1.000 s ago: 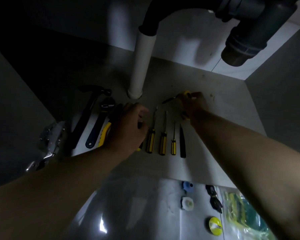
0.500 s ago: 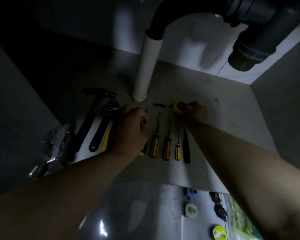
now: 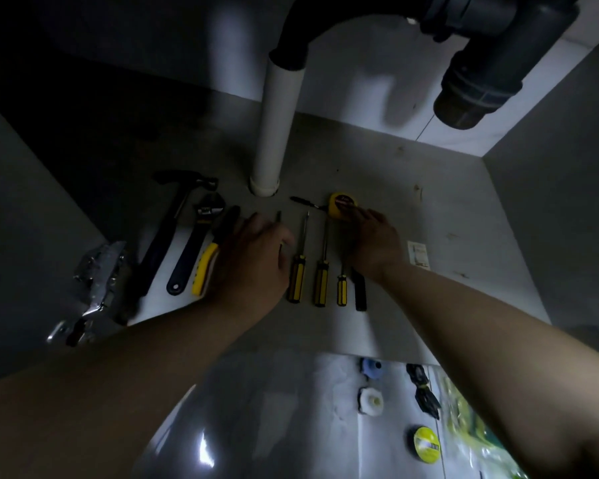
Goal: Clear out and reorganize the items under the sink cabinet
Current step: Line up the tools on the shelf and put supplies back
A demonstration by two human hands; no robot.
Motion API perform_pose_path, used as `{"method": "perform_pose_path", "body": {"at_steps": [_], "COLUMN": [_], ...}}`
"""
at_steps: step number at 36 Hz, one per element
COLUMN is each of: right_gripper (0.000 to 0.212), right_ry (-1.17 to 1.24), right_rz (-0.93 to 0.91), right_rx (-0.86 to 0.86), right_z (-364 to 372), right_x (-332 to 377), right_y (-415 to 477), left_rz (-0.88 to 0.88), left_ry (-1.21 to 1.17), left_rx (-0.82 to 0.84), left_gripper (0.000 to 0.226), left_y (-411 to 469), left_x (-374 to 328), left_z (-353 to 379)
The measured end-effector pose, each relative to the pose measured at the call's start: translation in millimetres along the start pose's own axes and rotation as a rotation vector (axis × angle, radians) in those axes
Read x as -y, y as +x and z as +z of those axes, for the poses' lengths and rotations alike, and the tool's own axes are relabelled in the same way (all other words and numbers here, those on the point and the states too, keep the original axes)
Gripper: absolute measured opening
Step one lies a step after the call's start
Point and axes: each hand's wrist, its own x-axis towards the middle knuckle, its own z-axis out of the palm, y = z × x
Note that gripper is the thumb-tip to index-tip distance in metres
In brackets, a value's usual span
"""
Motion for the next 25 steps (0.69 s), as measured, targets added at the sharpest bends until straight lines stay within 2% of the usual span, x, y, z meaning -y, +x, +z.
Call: {"method": "perform_pose_path", "body": {"at_steps": [2,6,12,16,19,22,25], "right_gripper": [0.083,0.096,0.088,0.071,0.060,0.033,0.024], "right_ry": [0.001,0.020,0.079,0.146,0.111,0.147,0.098], "right_rz": [-0.021,-0.038,-0.046,-0.107,-0.165,-0.169,-0.143], "right_rx": [-0.006,0.053,0.054,-0.109,-0.163,-0.089,0.074], "right_z": [1.7,-0.2,-7.8,-24.3,-35.8,-42.4,-42.7], "right_x": [-3.4,-7.2,-18.2,-23.9,-32.9,-44.4,-57.2], "right_y": [-0.6,0.3,-17.1,-52.2,-85.6,-126.2,-170.2], "left_rz": [0.025,0.054,0.114,0.162,0.213,0.232,0.265], "left_ry": [0.006,0.011,0.015,-0.015,-0.048,-0.067,-0.021], "left_rx": [0.011,0.034,0.057,0.135,0.233,0.376,0.528], "left_gripper": [0.021,0.020,0.023,0.031,0.030,0.023,0.022], "left_y": [-3.2,-8.2,-14.8,-25.3,-36.6,-48.6,-61.3], "left_x": [0.7,0.5,-7.0,-20.9,-33.2,-45.4,-59.4], "left_z": [0.4,3.8,2.0,-3.3,-3.3,-4.2,-5.8]}}
